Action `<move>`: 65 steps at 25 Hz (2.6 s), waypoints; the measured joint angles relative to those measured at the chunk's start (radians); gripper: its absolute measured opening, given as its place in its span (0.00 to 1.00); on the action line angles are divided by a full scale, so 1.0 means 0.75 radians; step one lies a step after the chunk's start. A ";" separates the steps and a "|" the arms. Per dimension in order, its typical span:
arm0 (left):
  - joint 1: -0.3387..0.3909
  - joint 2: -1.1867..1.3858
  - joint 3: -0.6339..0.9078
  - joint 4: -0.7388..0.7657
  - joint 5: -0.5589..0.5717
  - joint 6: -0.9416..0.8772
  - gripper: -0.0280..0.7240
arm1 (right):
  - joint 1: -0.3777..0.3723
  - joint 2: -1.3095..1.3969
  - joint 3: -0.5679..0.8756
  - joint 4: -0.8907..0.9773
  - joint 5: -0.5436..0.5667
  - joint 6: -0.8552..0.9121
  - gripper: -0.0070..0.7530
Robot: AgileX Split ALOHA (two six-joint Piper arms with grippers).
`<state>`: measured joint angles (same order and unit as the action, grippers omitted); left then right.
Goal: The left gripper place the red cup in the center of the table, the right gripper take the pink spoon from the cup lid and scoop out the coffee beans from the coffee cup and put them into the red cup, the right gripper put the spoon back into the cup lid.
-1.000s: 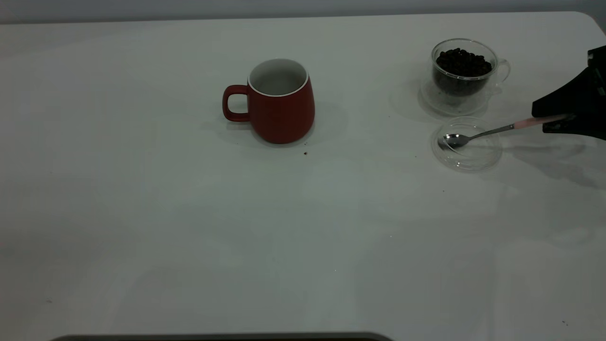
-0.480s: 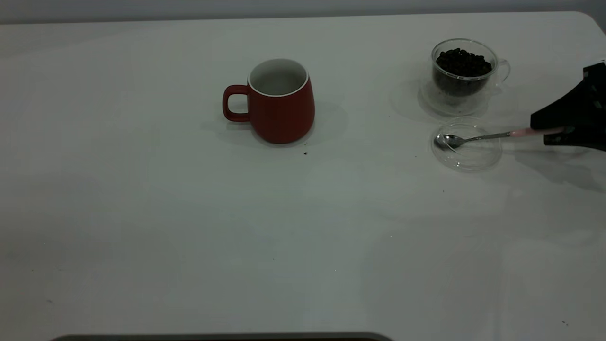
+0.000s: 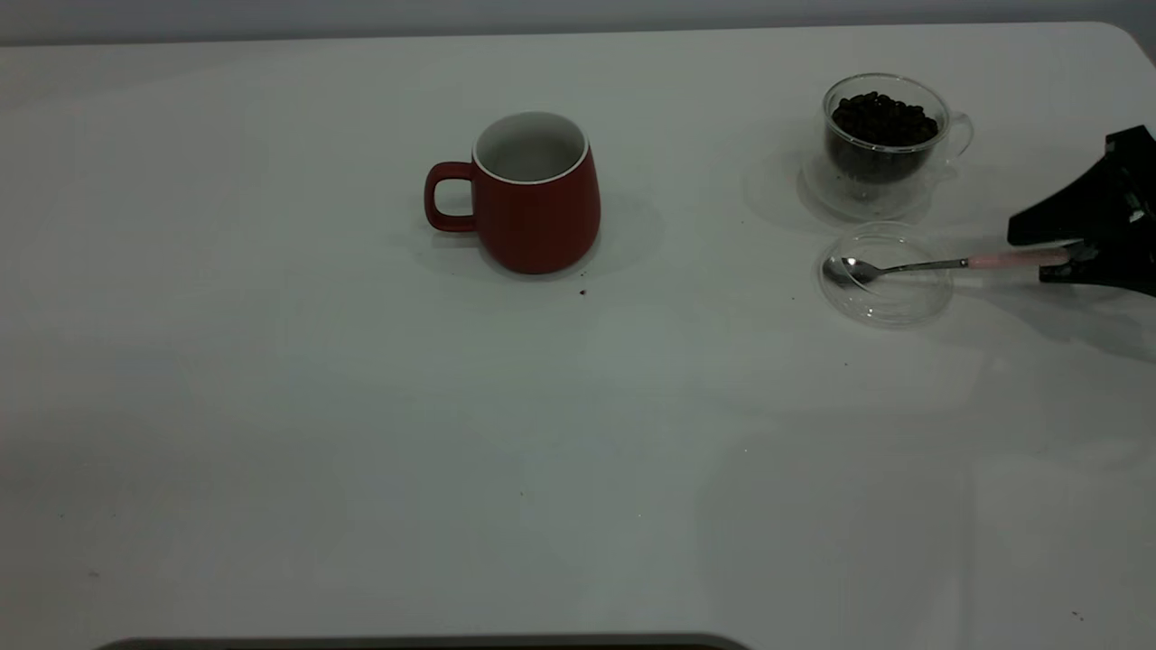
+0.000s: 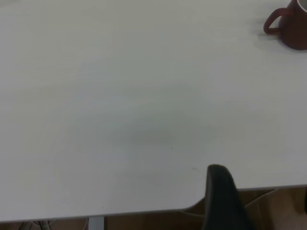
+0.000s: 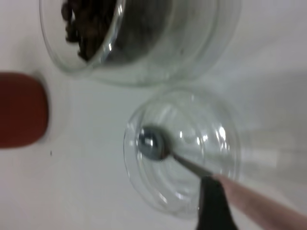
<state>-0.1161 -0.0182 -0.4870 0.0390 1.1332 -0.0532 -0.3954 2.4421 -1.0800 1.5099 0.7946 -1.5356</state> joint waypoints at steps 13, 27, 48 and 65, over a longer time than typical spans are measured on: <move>0.000 0.000 0.000 0.000 0.000 0.000 0.65 | 0.039 -0.152 0.001 0.363 0.031 -0.292 0.74; 0.000 0.000 0.000 0.000 0.000 0.000 0.65 | 0.455 -0.990 0.022 -1.261 0.280 1.254 0.74; 0.000 0.000 0.000 0.000 0.000 0.000 0.65 | 0.527 -2.639 0.811 -1.931 0.427 1.995 0.73; 0.000 0.000 0.000 0.000 0.000 0.000 0.65 | 0.527 -3.153 0.814 -1.914 0.426 2.000 0.73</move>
<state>-0.1161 -0.0182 -0.4870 0.0390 1.1332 -0.0532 0.0000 0.0771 -0.4692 0.0742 1.1144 -0.0355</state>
